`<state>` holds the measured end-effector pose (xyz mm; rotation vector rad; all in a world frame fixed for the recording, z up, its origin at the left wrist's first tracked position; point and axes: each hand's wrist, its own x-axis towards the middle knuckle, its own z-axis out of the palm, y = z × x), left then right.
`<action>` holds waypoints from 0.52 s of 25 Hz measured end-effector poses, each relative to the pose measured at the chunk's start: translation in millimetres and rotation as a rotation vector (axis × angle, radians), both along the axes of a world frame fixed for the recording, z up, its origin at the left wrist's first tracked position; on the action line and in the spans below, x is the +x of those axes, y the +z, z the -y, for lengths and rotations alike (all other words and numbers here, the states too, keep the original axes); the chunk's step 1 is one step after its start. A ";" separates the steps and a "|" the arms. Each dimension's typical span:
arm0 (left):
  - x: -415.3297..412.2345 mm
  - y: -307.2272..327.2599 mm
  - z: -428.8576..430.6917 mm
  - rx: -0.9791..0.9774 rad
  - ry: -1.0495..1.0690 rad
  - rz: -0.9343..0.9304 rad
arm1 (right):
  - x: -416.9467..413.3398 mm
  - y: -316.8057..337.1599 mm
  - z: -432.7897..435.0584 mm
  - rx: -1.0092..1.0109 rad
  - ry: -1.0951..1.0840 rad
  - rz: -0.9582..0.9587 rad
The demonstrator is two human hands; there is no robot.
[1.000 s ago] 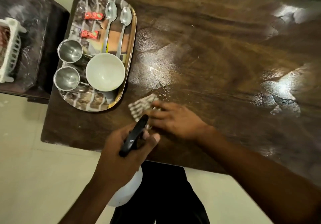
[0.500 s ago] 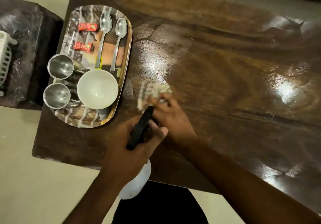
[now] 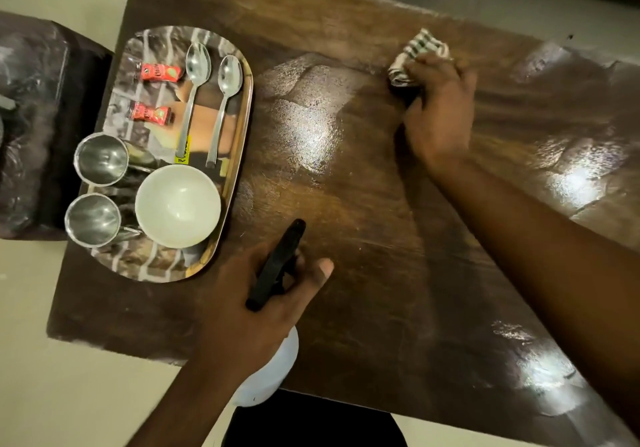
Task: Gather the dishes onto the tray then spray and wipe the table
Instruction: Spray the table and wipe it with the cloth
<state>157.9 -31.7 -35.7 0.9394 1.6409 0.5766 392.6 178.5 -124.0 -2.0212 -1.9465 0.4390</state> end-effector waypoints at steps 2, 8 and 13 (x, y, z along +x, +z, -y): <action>3.7 -1.8 -6.1 0.010 0.023 0.035 | -32.2 -2.0 25.1 -0.047 0.098 -0.076; 17.7 -0.4 -37.0 0.043 0.006 0.024 | -38.6 -8.3 64.7 -0.025 1.350 -0.004; 33.8 1.9 -56.0 0.010 0.036 0.076 | 73.0 -12.9 -43.4 0.000 0.530 0.077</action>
